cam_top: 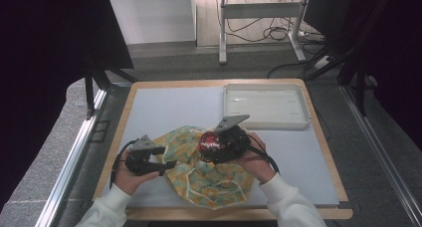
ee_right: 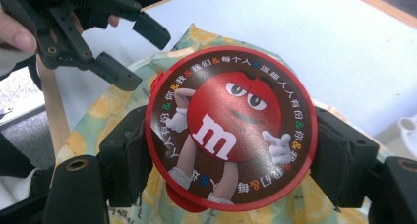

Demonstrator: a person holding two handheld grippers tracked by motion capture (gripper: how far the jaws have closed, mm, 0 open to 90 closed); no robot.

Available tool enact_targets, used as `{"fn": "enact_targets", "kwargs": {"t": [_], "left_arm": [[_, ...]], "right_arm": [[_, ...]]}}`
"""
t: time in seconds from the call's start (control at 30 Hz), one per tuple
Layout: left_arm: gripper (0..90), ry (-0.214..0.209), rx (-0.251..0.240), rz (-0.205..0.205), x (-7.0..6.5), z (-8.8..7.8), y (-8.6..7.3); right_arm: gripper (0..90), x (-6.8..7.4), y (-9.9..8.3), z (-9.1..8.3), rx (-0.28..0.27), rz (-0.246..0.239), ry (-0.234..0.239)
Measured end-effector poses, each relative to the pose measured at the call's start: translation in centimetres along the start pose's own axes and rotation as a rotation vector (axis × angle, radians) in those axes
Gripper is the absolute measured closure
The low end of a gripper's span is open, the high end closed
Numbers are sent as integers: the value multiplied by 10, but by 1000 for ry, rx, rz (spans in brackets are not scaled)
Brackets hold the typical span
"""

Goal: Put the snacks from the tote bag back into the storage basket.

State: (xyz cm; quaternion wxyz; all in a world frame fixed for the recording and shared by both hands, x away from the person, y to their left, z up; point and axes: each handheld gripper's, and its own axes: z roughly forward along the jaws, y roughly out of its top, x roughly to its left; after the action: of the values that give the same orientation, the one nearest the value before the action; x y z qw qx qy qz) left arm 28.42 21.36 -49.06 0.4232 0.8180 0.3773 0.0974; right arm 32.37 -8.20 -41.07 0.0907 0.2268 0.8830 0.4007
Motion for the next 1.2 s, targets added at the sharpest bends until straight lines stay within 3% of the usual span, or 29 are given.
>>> {"fn": "enact_targets", "kwargs": {"t": [0.6,1.2], "left_arm": [[290,3,-5,3,1,-1,0],[290,2,-2,-3,1,-1,-1]], "right_arm": [[255,-31,16,-18,-26,33,-54],[255,-65,23,-13,-19,88,-96]]}}
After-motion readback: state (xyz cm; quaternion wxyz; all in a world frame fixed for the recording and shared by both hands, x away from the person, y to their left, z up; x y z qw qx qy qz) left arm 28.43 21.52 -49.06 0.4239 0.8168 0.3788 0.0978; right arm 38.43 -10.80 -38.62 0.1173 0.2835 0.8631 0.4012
